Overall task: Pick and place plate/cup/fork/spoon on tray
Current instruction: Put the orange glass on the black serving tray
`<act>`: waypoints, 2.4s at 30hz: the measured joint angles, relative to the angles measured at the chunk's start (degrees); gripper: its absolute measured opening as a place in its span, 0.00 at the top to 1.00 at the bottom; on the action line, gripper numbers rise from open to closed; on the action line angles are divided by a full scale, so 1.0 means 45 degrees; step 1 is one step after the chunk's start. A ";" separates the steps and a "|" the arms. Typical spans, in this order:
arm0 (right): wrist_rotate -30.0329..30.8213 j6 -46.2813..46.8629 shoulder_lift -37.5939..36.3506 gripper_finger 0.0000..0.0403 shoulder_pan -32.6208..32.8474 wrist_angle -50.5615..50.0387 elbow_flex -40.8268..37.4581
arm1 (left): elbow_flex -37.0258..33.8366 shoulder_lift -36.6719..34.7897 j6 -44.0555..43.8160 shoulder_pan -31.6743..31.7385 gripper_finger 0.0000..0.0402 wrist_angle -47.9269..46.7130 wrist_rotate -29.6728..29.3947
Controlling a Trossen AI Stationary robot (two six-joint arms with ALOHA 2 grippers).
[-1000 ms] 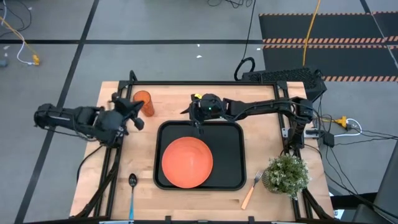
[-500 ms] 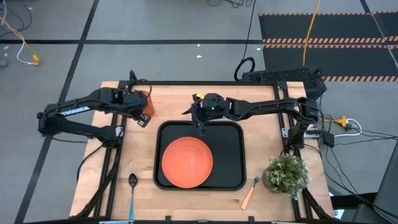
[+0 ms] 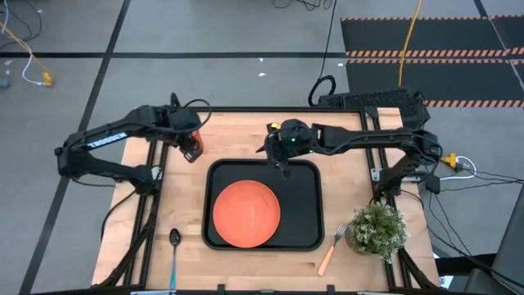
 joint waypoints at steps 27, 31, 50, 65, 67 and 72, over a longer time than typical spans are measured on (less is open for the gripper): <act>0.2417 -0.0039 -0.7839 0.61 -0.0783 0.5133 -0.6838 | -0.0010 0.5926 0.2609 0.3145 0.92 0.0460 0.1473; 0.2396 0.0258 -0.8465 0.61 -0.0792 0.5144 -0.7112 | 0.0397 0.6017 0.2711 0.3194 0.95 0.0067 0.1409; 0.5765 0.2148 -0.9896 0.62 -0.0675 0.2318 -0.7778 | 0.8308 0.6648 0.2380 -0.0969 0.97 0.2494 0.4004; 0.6704 0.4217 -1.3579 0.62 -0.0680 -0.0095 -0.7768 | 1.3741 1.2801 0.2658 -0.3688 0.96 0.0210 0.3553; 0.6702 0.4255 -1.3731 0.62 -0.0680 -0.0228 -0.7768 | 1.4539 1.3349 0.2847 -0.3684 0.96 0.0092 0.3540; 0.6699 0.4240 -1.3822 0.62 -0.0680 -0.0531 -0.7768 | 1.4358 1.3473 0.3398 -0.3690 0.96 0.0472 0.3718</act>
